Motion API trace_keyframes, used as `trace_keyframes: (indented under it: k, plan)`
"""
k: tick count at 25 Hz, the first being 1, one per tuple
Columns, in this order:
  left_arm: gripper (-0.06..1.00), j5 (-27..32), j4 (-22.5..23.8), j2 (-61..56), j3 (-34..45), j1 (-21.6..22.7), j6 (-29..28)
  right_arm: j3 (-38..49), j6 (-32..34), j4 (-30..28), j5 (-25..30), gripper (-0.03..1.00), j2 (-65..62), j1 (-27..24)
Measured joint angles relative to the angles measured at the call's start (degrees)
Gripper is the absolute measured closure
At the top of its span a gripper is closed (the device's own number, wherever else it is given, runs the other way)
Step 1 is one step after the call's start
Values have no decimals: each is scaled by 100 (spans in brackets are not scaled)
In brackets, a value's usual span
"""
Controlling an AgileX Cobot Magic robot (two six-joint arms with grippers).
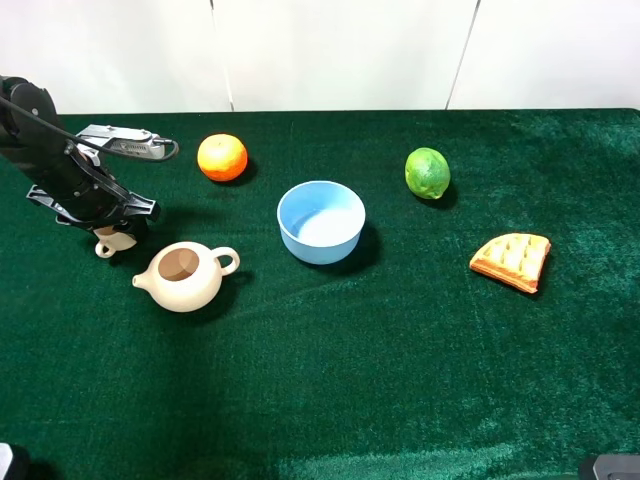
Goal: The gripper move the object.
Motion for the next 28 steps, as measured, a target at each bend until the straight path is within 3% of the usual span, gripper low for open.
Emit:
trace_keyframes:
  k: [10,28]
  plan:
    - [36,168,0,-28,-20,0,0,0,0,0,0,27,0,0]
    - [36,2794,5,-144,-1585,-112,0,0,0,0,0,27,0,0]
